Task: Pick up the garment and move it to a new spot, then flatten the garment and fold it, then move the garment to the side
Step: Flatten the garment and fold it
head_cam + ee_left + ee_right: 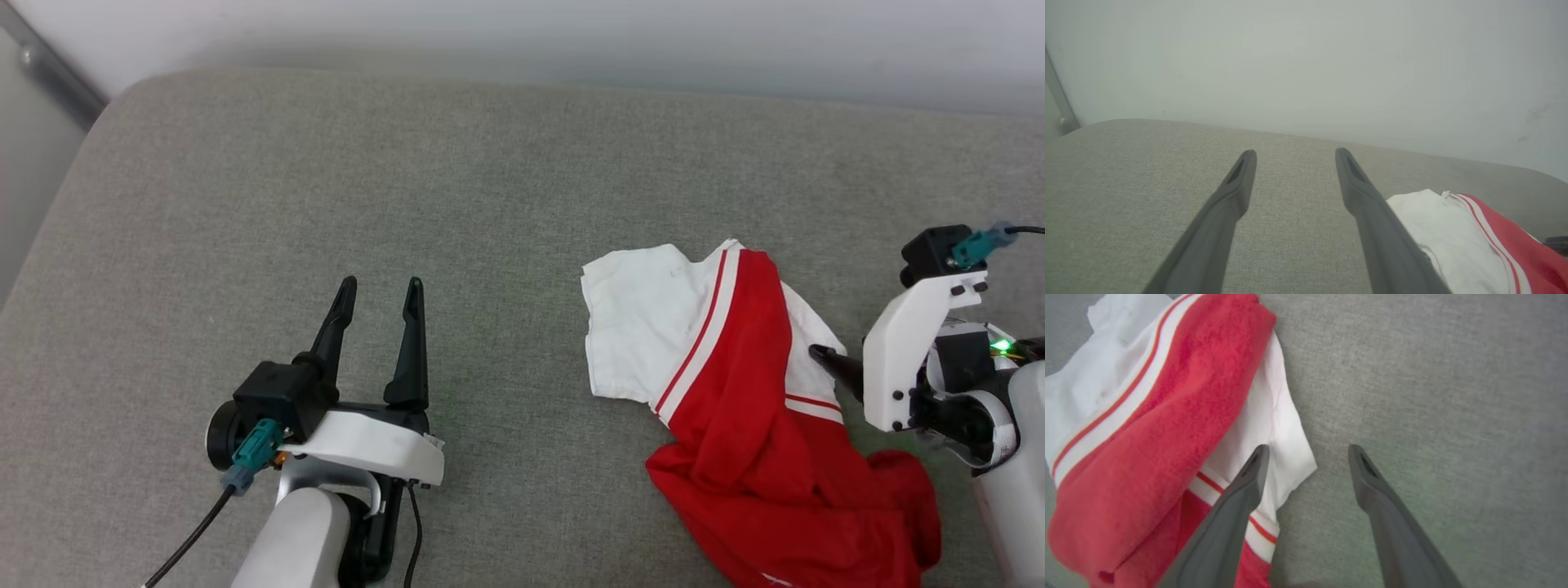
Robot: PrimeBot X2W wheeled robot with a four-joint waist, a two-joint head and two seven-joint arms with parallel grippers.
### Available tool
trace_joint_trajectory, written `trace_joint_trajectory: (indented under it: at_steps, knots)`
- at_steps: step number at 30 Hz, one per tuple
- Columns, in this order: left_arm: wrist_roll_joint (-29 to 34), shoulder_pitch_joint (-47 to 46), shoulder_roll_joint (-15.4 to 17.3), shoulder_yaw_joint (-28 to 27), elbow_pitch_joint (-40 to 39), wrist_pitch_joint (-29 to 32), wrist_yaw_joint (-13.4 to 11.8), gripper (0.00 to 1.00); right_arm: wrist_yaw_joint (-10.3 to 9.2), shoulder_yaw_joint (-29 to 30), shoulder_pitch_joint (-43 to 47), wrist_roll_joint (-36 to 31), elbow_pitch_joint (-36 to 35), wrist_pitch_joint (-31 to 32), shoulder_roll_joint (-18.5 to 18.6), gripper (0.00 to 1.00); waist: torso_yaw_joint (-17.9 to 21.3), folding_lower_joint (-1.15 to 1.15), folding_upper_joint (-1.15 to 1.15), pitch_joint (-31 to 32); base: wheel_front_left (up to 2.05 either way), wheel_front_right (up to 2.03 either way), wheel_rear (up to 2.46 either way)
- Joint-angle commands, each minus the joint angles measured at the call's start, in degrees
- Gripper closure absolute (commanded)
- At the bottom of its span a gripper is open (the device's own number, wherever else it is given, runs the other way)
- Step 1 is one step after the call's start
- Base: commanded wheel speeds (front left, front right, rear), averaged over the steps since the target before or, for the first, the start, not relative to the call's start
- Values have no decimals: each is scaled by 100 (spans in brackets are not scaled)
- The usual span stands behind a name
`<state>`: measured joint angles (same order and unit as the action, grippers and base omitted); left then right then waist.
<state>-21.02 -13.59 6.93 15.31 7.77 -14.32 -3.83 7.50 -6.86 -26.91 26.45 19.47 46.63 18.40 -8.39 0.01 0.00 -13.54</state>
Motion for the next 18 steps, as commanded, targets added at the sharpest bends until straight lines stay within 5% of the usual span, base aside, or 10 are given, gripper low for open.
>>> trace_joint_trajectory:
  at_steps: [1,6,7,9,18]
  knots:
    - [27,-117,-22,10,24,-38,22,0,-2,-141,-148,60,24,68,70,0,-143,-1,0,-206,0,0,0]
    - [67,-250,-91,14,108,-68,73,0,-2,-590,-196,146,465,441,125,2,-228,-1,0,-378,0,0,0]
    - [72,-264,-103,12,131,-72,77,0,-2,-668,-178,145,548,462,136,51,-237,-1,0,-389,0,0,0]
    - [73,-279,-118,0,165,-84,86,0,-2,-747,-199,206,627,380,98,100,-245,-1,0,-389,0,0,0]
    - [145,-35,-18,-136,188,-95,2,0,-2,-665,-673,-133,144,-642,250,100,96,-1,0,-19,0,0,0]
